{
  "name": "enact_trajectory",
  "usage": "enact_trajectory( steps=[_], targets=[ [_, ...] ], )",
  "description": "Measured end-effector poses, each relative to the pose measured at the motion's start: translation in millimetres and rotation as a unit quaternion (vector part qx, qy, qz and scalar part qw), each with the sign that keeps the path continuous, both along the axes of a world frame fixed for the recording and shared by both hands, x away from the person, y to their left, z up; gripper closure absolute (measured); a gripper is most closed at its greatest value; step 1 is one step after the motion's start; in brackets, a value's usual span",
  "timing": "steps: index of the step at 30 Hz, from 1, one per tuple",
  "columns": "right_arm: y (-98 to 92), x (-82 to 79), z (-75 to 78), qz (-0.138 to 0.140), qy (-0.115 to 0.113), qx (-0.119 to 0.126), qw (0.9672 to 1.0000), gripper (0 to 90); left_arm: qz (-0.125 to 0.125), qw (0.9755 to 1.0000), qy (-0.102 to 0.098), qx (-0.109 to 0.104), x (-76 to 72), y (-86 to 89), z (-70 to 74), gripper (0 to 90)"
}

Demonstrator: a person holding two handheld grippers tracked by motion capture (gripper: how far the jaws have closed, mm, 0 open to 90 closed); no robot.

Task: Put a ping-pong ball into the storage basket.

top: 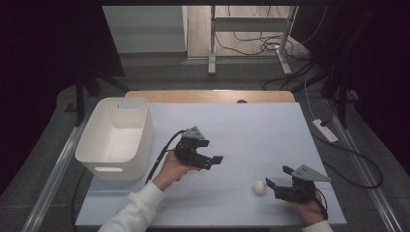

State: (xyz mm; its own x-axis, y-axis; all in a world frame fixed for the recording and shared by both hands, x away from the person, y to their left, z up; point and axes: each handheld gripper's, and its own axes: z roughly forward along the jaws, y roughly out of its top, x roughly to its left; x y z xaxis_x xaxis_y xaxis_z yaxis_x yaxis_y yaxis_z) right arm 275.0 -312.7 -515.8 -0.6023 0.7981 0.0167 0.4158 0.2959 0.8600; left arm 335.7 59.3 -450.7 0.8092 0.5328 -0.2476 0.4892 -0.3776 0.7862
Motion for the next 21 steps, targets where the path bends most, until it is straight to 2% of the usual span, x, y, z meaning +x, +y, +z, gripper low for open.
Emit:
enact_trajectory(
  steps=[21],
  targets=[
    [-0.2, 0.1, 0.0, 0.000, -0.001, 0.000, 1.0000, 15.5, -0.008, 1.0000, -0.001, 0.002, 1.2, -10.7, -0.8, 15.5]
  ],
)
